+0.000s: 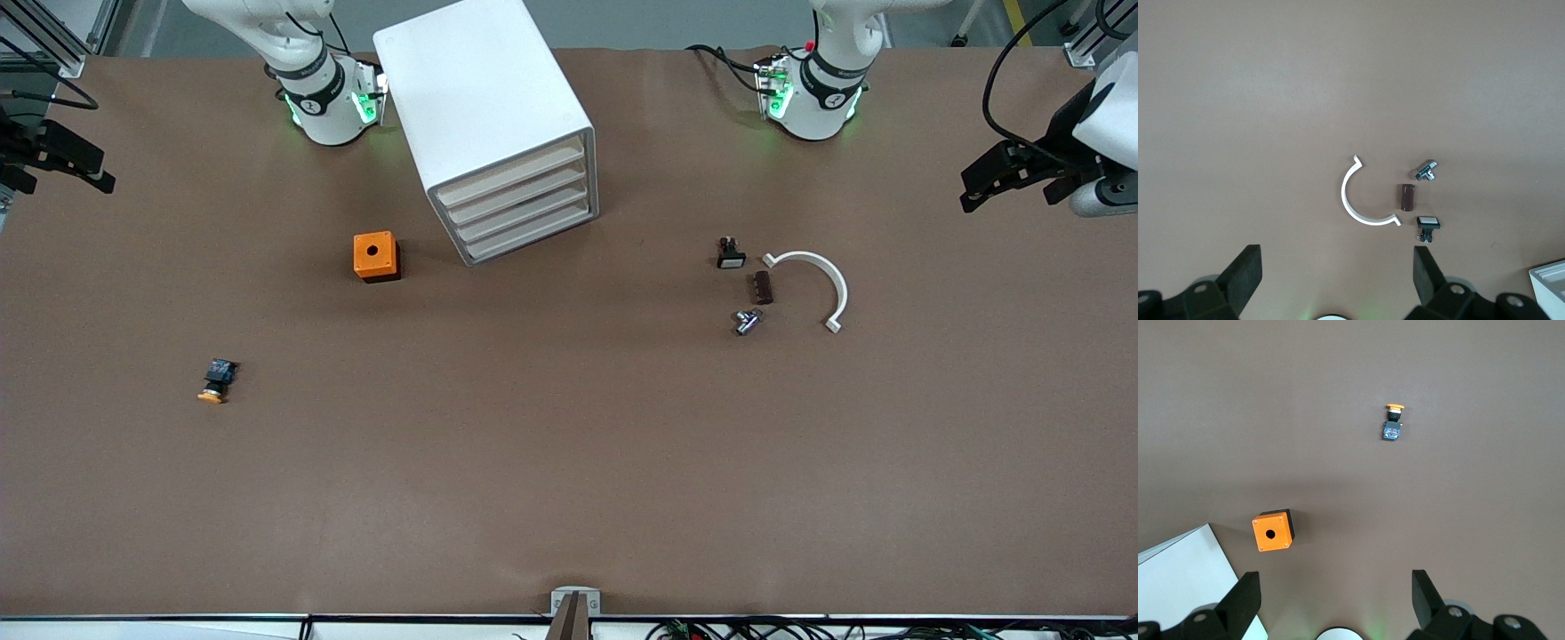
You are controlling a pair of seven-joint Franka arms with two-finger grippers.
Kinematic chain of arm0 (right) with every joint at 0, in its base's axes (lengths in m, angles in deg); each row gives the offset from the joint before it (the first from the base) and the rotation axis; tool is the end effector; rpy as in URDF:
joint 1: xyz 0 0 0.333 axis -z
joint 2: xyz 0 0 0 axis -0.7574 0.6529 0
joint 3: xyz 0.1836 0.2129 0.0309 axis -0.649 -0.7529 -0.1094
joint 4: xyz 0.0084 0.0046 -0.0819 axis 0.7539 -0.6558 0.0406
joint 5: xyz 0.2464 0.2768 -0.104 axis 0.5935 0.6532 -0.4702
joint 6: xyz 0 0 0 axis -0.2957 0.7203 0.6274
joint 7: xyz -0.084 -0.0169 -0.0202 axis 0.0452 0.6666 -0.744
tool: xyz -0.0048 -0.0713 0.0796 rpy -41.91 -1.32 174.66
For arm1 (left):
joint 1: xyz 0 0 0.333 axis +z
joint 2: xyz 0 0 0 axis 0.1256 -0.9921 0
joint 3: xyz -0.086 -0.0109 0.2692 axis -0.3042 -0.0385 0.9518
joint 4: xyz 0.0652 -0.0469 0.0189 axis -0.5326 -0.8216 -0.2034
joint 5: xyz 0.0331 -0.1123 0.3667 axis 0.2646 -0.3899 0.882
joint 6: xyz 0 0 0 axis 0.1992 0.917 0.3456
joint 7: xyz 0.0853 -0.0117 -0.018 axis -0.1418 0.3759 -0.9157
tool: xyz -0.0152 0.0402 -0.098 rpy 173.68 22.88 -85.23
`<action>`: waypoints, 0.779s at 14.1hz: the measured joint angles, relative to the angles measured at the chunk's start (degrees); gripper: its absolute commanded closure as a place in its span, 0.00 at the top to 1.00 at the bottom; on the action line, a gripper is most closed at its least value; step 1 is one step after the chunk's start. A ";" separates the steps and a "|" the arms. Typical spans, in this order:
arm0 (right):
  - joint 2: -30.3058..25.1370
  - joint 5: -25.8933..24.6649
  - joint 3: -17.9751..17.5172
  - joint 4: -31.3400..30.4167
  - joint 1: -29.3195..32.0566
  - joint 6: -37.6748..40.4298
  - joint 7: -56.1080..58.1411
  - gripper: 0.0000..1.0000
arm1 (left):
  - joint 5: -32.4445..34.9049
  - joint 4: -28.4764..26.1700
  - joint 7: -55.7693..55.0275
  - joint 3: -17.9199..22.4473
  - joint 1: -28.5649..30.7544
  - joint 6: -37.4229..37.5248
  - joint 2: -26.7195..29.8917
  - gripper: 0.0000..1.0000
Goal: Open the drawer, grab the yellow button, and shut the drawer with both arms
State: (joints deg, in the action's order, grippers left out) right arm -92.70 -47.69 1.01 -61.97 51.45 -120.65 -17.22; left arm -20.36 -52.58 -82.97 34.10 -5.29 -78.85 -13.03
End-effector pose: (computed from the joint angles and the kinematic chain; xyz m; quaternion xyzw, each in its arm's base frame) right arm 0.4901 -0.0495 0.6143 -0.9997 0.0056 0.0204 0.0087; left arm 0.5138 -0.0503 0.6150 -0.9994 -0.0312 0.0056 0.0171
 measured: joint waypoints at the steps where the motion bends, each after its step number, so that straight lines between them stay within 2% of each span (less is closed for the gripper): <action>1: -0.03 -0.05 0.00 0.00 0.00 -0.09 0.00 1.00 | 0.00 0.00 0.00 0.00 0.00 0.18 0.00 1.00; 11: -0.14 -0.25 0.06 0.00 0.02 -0.55 -0.85 1.00 | 0.00 0.22 0.00 0.00 0.00 1.81 0.00 1.00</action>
State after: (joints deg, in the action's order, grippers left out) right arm -92.84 -47.94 1.08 -61.97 51.47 -121.20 -18.07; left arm -20.36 -52.35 -82.97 34.10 -5.29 -77.04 -13.03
